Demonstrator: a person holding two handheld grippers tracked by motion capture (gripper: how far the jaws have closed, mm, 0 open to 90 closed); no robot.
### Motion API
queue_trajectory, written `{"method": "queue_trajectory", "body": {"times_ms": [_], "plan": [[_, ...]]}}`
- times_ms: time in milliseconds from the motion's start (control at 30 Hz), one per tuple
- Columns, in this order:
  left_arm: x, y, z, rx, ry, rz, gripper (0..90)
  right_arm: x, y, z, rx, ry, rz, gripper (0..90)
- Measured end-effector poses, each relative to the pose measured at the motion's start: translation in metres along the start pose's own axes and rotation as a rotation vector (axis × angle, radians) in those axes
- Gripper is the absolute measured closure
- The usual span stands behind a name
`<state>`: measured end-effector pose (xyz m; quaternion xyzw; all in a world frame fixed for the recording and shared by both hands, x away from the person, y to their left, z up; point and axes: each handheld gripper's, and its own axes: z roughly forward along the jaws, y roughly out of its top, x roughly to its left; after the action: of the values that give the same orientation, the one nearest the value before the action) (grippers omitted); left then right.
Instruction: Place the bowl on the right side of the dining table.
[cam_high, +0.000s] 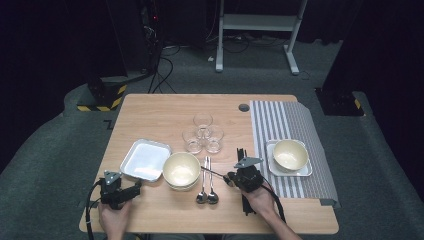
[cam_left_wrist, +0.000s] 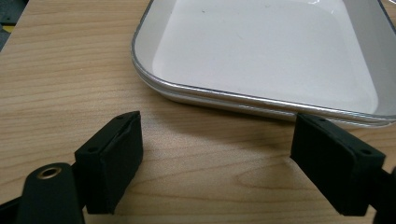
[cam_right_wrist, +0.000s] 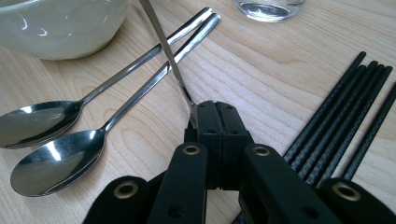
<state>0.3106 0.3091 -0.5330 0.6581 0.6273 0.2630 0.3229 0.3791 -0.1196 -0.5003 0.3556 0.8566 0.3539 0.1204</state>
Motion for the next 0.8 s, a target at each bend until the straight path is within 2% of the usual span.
{"method": "queue_trajectory", "body": {"times_ms": [800], "plan": [[0.0, -0.0001, 0.0001, -0.002, -0.001, -0.003, 17.2, -0.0069, 0.0025, -0.0082, -0.028, -0.005, 0.013, 89.9]]}}
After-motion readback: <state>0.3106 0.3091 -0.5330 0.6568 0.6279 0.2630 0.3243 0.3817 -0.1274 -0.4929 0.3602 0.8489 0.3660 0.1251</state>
